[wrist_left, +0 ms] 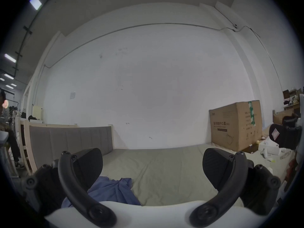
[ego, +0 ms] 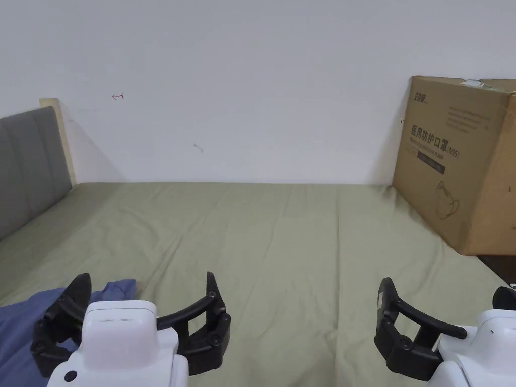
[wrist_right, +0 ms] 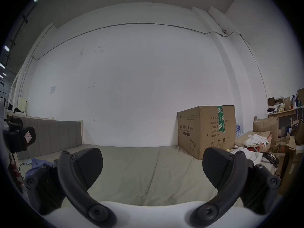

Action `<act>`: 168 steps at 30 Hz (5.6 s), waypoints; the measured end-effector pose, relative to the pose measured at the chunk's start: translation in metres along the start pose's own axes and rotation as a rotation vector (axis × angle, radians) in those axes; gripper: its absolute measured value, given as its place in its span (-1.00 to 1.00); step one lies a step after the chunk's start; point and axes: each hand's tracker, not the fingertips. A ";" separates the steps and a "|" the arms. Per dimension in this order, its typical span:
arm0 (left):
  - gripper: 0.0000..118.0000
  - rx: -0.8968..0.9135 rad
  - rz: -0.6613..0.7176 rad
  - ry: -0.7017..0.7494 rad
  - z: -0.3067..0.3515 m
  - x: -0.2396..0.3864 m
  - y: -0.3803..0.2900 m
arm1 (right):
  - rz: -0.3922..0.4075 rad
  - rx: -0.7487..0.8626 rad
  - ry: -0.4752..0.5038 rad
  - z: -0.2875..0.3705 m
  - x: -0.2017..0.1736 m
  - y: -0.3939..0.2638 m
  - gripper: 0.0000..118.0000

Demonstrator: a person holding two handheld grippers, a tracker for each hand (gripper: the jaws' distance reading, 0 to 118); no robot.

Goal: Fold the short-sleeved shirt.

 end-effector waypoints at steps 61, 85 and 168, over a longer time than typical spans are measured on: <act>-0.77 -1.296 0.254 -0.219 -0.241 -0.280 -0.141 | -0.066 -0.452 0.540 -0.112 -0.124 -0.027 -1.00; -1.00 -1.271 0.086 -0.126 -0.269 -0.233 -0.222 | -0.097 -0.634 0.486 -0.125 -0.102 -0.062 -1.00; -1.00 -1.264 0.241 -0.322 -0.387 -0.055 -0.125 | -0.199 -0.443 0.195 -0.086 0.028 -0.016 -1.00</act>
